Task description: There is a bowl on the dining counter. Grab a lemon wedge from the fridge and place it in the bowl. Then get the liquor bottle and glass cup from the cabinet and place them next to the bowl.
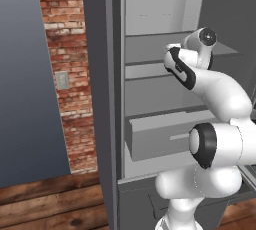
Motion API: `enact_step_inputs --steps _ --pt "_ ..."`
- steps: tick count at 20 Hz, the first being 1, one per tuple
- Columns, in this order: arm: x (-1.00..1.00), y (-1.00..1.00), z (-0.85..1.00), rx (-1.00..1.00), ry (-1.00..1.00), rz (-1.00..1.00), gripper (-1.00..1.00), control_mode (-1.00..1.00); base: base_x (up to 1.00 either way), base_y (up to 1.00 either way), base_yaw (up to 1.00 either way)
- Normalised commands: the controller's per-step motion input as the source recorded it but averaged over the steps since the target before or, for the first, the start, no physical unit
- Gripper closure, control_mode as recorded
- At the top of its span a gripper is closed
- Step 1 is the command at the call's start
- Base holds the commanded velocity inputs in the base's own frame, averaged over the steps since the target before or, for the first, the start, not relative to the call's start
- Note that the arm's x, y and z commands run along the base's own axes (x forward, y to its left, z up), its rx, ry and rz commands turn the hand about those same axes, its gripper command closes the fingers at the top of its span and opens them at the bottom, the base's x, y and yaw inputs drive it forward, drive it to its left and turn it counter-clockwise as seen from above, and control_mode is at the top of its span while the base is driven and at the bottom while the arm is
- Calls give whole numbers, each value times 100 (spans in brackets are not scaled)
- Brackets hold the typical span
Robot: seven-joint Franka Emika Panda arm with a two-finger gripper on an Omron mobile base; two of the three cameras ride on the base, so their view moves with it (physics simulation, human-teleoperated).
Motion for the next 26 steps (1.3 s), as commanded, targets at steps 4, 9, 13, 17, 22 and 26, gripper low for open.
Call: enact_step_inputs --steps 4,9,13,17,22,26 --pt "20 0 -14 -3 0 0 -100 -100 0 0 0" --pt "15 0 -9 0 0 0 -100 -100 0 0 0" --pt "13 4 -14 0 0 0 -100 -100 0 0 0" --pt "14 3 -14 0 0 0 -100 -100 0 0 0" --pt "14 4 -17 0 0 0 -100 -100 0 0 0" --pt "16 5 -23 0 0 0 100 -100 0 0 0"
